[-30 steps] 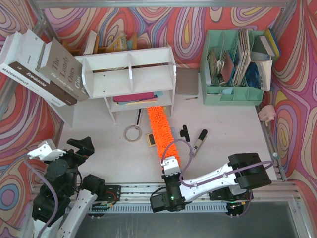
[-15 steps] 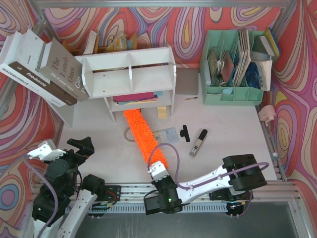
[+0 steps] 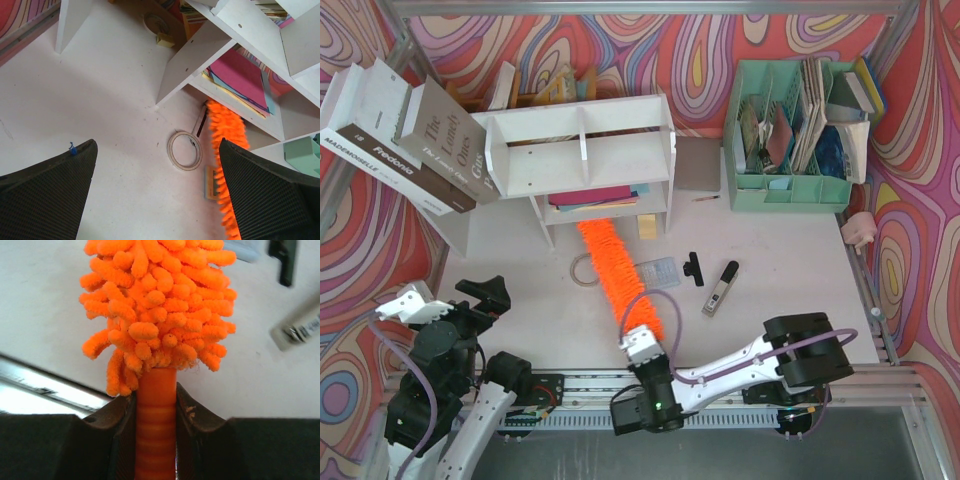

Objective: Dust the bookshelf with a duster

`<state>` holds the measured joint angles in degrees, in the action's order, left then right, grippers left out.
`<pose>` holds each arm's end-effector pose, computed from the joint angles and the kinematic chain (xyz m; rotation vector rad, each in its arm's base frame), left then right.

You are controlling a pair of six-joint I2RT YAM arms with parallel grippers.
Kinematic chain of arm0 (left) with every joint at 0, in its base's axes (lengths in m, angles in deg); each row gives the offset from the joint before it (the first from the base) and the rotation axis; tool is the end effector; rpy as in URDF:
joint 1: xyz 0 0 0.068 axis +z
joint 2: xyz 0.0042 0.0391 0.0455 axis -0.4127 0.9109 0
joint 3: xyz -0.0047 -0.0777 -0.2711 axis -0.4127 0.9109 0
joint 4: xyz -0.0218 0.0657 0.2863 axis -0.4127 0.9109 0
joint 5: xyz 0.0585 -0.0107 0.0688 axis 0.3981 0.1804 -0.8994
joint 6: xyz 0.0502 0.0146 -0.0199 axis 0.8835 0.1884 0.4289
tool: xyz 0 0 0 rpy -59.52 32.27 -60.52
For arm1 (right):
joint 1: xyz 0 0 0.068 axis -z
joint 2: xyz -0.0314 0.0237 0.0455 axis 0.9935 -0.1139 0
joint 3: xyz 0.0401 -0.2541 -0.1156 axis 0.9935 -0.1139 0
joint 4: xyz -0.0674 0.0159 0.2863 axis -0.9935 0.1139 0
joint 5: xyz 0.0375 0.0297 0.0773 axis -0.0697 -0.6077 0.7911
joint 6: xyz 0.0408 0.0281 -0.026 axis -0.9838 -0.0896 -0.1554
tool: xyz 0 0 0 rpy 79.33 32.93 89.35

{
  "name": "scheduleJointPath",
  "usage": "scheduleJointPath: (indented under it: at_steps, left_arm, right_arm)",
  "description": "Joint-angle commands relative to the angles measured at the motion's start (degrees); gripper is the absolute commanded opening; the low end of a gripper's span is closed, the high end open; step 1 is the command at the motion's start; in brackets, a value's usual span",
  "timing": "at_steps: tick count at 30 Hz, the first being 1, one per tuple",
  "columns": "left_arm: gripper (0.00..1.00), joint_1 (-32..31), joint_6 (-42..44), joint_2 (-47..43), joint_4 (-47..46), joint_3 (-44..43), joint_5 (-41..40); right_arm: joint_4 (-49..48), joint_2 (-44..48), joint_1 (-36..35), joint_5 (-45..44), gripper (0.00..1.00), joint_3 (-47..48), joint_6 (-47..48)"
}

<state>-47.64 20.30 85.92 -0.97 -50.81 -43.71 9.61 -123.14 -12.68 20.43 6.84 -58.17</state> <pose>0.0293 0.0100 0.3453 -0.6371 1.5783 -0.3238 -0.0023 0.3163 0.1539 -0.3268 2.1594 -0.0238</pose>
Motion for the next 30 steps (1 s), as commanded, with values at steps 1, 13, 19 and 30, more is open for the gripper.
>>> scheduleJointPath:
  at_steps: [1,13,19,30]
  left_arm:
    - [0.99,-0.3,0.2,0.0,-1.2,0.6,0.2]
    - [0.99,-0.3,0.1,-0.7,-1.0,0.7,0.1]
    - [0.98,-0.3,0.1,-0.3,-1.0,0.6,0.2]
    - [0.99,-0.3,0.1,-0.4,-1.1,0.6,0.2]
  right_arm:
    - [-17.1,-3.8,-1.8,-5.1,0.00,4.0,24.6]
    - [23.3,-4.5,-1.9,-8.1,0.00,4.7,-28.7]
    - [33.1,-7.5,-1.9,-6.7,0.00,6.8,-39.9]
    - [-12.7,-4.8,-2.0,-7.2,0.00,4.4,17.5]
